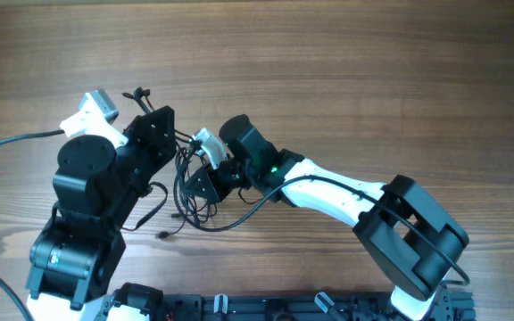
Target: Untangle cables
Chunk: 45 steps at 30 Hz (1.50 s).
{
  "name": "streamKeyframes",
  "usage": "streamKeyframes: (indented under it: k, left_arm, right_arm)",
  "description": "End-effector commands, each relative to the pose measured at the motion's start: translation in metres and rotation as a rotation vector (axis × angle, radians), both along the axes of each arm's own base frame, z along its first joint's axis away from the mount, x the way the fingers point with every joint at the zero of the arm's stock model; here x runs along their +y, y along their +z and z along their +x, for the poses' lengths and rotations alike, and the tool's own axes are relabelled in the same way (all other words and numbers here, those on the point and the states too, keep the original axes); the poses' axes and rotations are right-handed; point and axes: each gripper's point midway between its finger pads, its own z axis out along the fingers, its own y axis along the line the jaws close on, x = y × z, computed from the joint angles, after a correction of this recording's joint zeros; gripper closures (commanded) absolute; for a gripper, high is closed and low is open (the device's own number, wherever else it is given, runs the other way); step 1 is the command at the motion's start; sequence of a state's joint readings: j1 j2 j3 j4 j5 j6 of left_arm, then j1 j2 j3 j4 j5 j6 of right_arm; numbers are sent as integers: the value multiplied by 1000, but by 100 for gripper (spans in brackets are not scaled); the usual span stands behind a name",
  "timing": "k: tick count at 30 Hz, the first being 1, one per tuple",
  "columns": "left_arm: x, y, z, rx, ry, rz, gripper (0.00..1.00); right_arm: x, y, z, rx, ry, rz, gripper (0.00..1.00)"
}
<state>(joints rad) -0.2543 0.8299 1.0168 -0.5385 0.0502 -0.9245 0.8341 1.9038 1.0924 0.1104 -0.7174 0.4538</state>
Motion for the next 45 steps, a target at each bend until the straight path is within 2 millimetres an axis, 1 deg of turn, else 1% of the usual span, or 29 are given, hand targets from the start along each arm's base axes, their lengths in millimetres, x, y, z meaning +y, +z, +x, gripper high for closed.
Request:
streamKeyframes:
  k: [1, 3, 5, 6, 9, 11, 12, 13, 14, 15, 16, 18, 19, 20, 21, 23, 24, 25, 26, 27, 29, 32, 33, 35, 39, 43, 45]
  left_arm:
    - [4, 4, 3, -1, 16, -9, 93]
    - [10, 2, 6, 5, 34, 2, 92]
    - [21, -1, 7, 15, 76, 10, 92]
    - [28, -2, 8, 21, 99, 12, 92]
    - [51, -5, 10, 26, 159, 54, 93]
    - [67, -8, 10, 34, 205, 70, 93]
    - [75, -9, 10, 42, 231, 71, 93]
    - [89, -13, 8, 61, 273, 78, 93]
    - [93, -17, 7, 74, 277, 92, 93]
    - [93, -21, 6, 89, 268, 107, 87]
    - [92, -27, 6, 113, 255, 112, 76]
    - [82, -39, 8, 157, 185, 129, 34]
    - [76, -47, 8, 184, 139, 133, 20]
    - [67, -58, 8, 227, 80, 131, 13]
    - [60, -68, 7, 262, 26, 134, 13]
    - [42, -85, 5, 316, -114, 135, 21]
    - [26, -92, 3, 328, -234, 120, 24]
    - [6, -94, -1, 317, -378, 89, 29]
    - [-4, -94, -4, 309, -450, 72, 31]
    - [-18, -95, -10, 298, -553, 48, 31]
    - [-37, -102, -20, 305, -685, 24, 31]
    - [-58, -123, -30, 366, -810, 48, 31]
    - [-66, -129, -32, 380, -846, 53, 30]
    - [-80, -138, -34, 401, -898, 58, 29]
    - [-99, -157, -35, 453, -969, 58, 29]
    - [-106, -174, -33, 503, -990, 46, 28]
    - [-112, -178, -33, 511, -1010, 32, 28]
  right_arm:
    - [-13, 12, 6, 66, -33, 6, 96]
    - [-32, 33, 12, 85, -70, 0, 96]
    - [-49, 46, 16, 99, -111, -25, 96]
    - [-62, 52, 18, 103, -140, -47, 96]
    - [-106, 57, 26, 127, -277, -165, 96]
    - [-130, 58, 31, 128, -348, -225, 96]
    - [-139, 60, 31, 122, -360, -239, 96]
    - [-151, 67, 30, 128, -374, -240, 96]
    - [-154, 71, 28, 127, -361, -229, 96]
    - [-155, 74, 26, 134, -355, -221, 96]
    - [-155, 75, 23, 150, -345, -214, 96]
    - [-153, 77, 17, 183, -326, -200, 96]
    - [-152, 78, 16, 194, -320, -192, 96]
    - [-151, 79, 15, 214, -323, -185, 96]
    - [-150, 81, 14, 219, -316, -175, 96]
    - [-146, 85, 12, 221, -295, -149, 96]
    - [-144, 88, 10, 229, -281, -131, 96]
    - [-142, 91, 8, 236, -265, -114, 96]
    - [-140, 94, 7, 239, -253, -100, 96]
    - [-138, 97, 5, 242, -234, -80, 96]
    - [-132, 108, 2, 244, -192, -25, 96]
    - [-129, 126, 6, 265, -167, 64, 96]
    - [-130, 133, 9, 271, -157, 100, 96]
    - [-133, 141, 15, 279, -162, 135, 96]
    - [-141, 145, 28, 280, -203, 156, 96]
    - [-143, 144, 32, 271, -220, 154, 96]
    - [-144, 144, 33, 268, -226, 151, 96]
